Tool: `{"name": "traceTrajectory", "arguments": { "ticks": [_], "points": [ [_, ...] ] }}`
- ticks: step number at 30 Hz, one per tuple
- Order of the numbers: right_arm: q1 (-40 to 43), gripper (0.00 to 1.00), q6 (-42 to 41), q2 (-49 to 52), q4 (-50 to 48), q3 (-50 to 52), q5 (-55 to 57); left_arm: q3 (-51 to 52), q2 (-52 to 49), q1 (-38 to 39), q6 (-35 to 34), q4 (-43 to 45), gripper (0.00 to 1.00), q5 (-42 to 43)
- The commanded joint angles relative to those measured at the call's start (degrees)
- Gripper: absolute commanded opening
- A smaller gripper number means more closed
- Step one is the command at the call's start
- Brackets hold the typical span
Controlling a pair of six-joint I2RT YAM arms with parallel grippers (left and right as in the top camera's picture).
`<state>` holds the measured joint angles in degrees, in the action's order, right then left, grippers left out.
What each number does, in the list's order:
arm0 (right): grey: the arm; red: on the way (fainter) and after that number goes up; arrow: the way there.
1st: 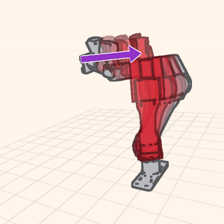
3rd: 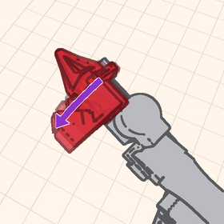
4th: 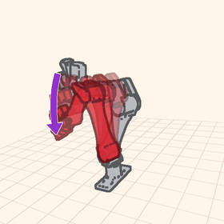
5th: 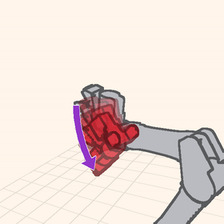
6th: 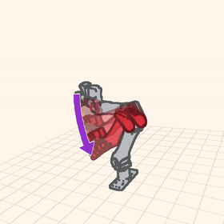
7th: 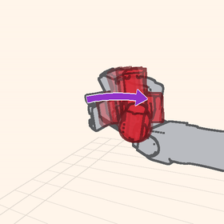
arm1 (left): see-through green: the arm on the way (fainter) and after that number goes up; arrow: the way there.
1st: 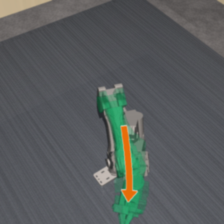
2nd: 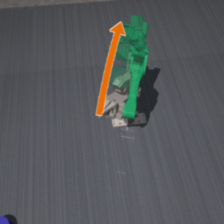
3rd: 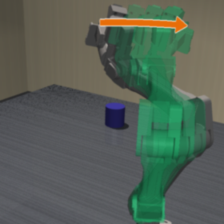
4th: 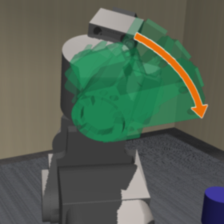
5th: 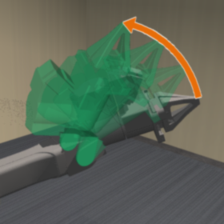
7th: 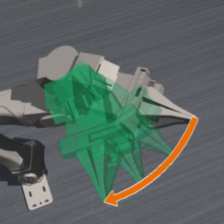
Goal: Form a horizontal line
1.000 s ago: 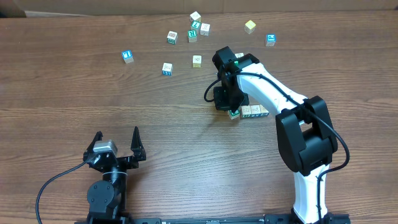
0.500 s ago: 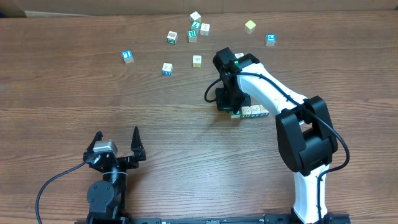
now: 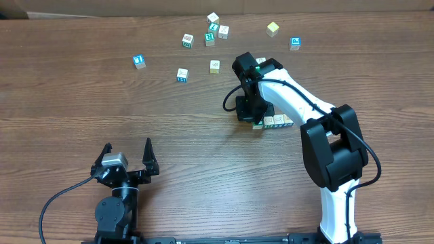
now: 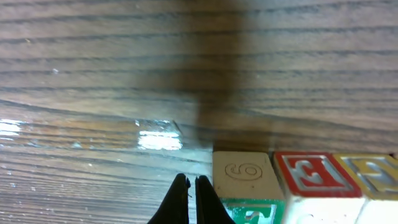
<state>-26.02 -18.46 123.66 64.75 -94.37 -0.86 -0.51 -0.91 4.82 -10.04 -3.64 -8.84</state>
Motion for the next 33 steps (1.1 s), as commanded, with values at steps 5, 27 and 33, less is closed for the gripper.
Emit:
{"name": "traceTrajectory", "arguments": {
  "ticks": [5,27,33],
  "points": [
    [-0.11,0.04,-0.61,-1.18,0.39,0.15,1.86,0.22,0.59,-0.31,1.25,0.02,1.00,-0.13],
    [-0.11,0.04,0.68,-1.18,1.20,0.15,1.86,0.22,0.59,-0.31,1.25,0.02,1.00,-0.13],
    [-0.11,0.04,0.68,-1.18,1.20,0.15,1.88,0.22,0.59,-0.31,1.25,0.02,1.00,-0.13]
  ]
}}
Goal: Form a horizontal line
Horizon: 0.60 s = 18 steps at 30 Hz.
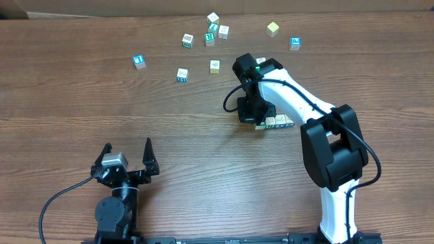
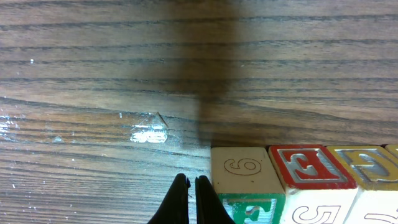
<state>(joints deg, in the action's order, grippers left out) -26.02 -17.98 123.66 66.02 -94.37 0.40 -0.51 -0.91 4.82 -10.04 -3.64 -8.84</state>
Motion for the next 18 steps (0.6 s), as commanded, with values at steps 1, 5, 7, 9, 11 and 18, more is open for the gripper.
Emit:
{"name": "traceTrajectory", "arguments": {
  "ticks": [1,5,7,9,11,18],
  "points": [
    [-0.11,0.04,0.20,-1.18,-0.04,0.15,0.59,0.22,0.59,-0.31,1.25,0.02,0.99,-0.13],
    [-0.11,0.04,0.22,-1.18,0.17,0.15,0.59,0.22,0.59,-0.31,1.25,0.02,1.00,-0.13],
    [-0.11,0.04,0.20,-1.18,0.31,0.15,0.59,0.22,0.59,-0.31,1.25,0.02,1.00,-0.13],
    [-0.11,0.04,0.20,-1.18,0.26,0.15,0.59,0.22,0.59,-0.31,1.25,0.02,1.00,-0.13],
    [-0.11,0.04,0.22,-1.18,0.00,0.15,0.59,0.22,0.59,-0.31,1.25,0.02,0.99,-0.13],
    [-0.11,0.05,0.20,-1.18,-3.08,0.15,0.59,0.22,0.59,-0.31,1.25,0.02,1.00,-0.13]
  ]
}}
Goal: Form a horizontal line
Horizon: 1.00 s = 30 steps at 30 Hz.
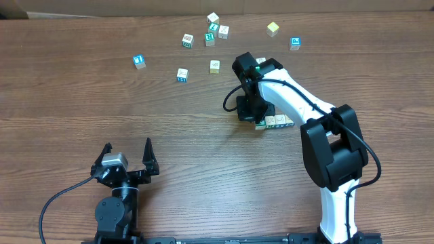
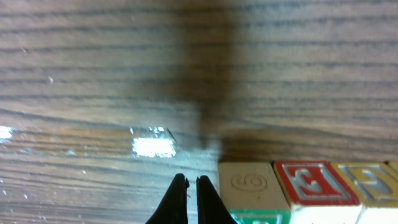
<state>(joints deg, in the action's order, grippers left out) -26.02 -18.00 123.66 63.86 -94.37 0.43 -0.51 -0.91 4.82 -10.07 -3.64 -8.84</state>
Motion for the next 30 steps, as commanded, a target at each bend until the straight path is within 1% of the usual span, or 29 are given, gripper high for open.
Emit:
{"name": "traceTrajectory", "arguments": {
  "ticks": [1,2,7,8,13,16,19,20,21,22,23,24,25,26,30],
  "points": [
    [-0.11,0.07,0.22,-1.18,-1.51,0.15,0.57,0.22,0.59,-0.31,1.27,0.02,1.00,-0.13],
    [-0.11,0.08,0.22,-1.18,-2.12,0.15,0.55,0.22,0.59,-0.31,1.27,0.02,1.00,-0.13],
    [-0.11,0.09,0.20,-1.18,-4.98,0.15,0.55,0.22,0.59,-0.31,1.27,0.02,1.00,-0.13],
    [-0.11,0.04,0.22,-1.18,-5.49,0.13,0.57,0.22,0.59,-0.31,1.27,0.02,1.00,-0.13],
    [0.17,0.04,0.22,-3.13,-7.10,-0.61,1.07,0.22,0.59,-0.31,1.27,0.02,0.99,-0.13],
    [1.14,0.06,0.24,-5.84,-6.97,-2.19,1.66,0.22,0.59,-0.31,1.27,0.02,0.99,-0.13],
    [2.91,0.11,0.22,-8.79,-7.06,-2.56,1.68,0.22,0.59,-0.31,1.27,0.02,1.00,-0.13],
    [4.22,0.14,0.24,-9.81,-6.97,-2.54,1.68,0.22,0.59,-0.31,1.27,0.02,0.99,-0.13],
    [5.09,0.24,0.24,-10.05,-6.91,-2.54,1.68,0.22,0.59,-0.31,1.27,0.02,1.00,-0.13],
    [6.03,0.50,0.24,-10.10,-6.84,-2.54,1.68,0.22,0.59,-0.31,1.27,0.02,0.99,-0.13],
    [6.80,0.74,0.28,-10.08,-6.84,-2.49,1.75,0.22,0.59,-0.31,1.27,0.02,0.99,-0.13],
    [7.76,0.90,0.28,-9.94,-6.78,-2.45,2.12,0.22,0.59,-0.31,1.27,0.02,1.00,-0.13],
    [8.87,0.99,0.46,-9.79,-6.73,-2.45,2.71,0.22,0.59,-0.31,1.27,0.02,0.99,-0.13],
    [9.68,1.00,0.44,-9.66,-6.75,-2.43,3.26,0.22,0.59,-0.31,1.27,0.02,1.00,-0.13],
    [12.79,1.00,0.42,-9.53,-6.60,-2.40,5.81,0.22,0.59,-0.31,1.27,0.02,1.00,-0.13]
  ]
}}
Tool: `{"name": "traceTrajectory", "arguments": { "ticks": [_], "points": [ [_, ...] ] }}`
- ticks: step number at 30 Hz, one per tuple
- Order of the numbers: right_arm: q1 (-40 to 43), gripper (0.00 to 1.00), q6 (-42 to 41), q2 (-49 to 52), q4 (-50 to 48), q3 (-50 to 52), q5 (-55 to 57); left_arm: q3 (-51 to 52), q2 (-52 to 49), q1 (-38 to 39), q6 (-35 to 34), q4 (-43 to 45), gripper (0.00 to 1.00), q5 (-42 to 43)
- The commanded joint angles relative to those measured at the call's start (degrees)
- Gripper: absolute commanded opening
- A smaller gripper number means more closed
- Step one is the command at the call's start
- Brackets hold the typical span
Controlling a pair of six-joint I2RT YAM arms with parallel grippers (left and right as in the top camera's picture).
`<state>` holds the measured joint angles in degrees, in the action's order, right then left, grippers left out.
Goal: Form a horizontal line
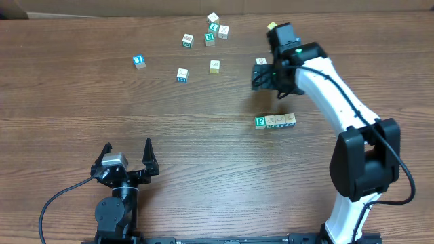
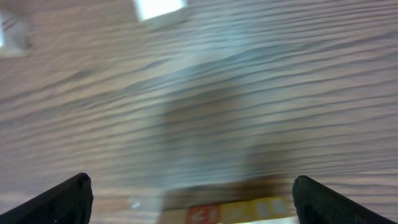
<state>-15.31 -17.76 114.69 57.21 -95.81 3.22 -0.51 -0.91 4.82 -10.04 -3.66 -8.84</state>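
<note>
A row of three letter blocks [image 1: 274, 121] lies on the wooden table [image 1: 203, 135], with a green F block at its left end. My right gripper [image 1: 260, 76] hangs above and behind the row, next to a single pale block [image 1: 261, 62], with nothing between its fingers. In the right wrist view the right gripper [image 2: 199, 199] is open wide, and blurred red and yellow block faces [image 2: 242, 213] show at the bottom edge. My left gripper [image 1: 127, 157] stands open near the front left, far from every block.
Several loose blocks lie along the back: a blue one [image 1: 139, 61], a white one [image 1: 182, 74], a pale one [image 1: 214, 66], a cluster [image 1: 210, 34], a yellow one [image 1: 272, 28] and another blue one [image 1: 296, 43].
My right gripper was shut, low at the left end of the row. It is now open, raised, and farther back and to the right beside the single pale block. The wrist view is blurred.
Through all three earlier moments my right gripper stayed shut against the left end of the three-block row, with only small shifts. The row now lies alone, straight across the table. The left arm has not moved.
</note>
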Motion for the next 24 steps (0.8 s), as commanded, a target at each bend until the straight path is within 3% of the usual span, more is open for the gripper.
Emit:
{"name": "traceTrajectory", "arguments": {
  "ticks": [1,24],
  "points": [
    [2.82,1.00,0.17,-0.57,0.00,-0.96,3.23,0.22,0.59,-0.31,1.25,0.04,1.00,-0.13],
    [5.73,1.00,0.17,-0.57,0.00,-0.96,3.19,0.22,0.59,-0.31,1.25,0.04,0.99,-0.13]
  ]
}}
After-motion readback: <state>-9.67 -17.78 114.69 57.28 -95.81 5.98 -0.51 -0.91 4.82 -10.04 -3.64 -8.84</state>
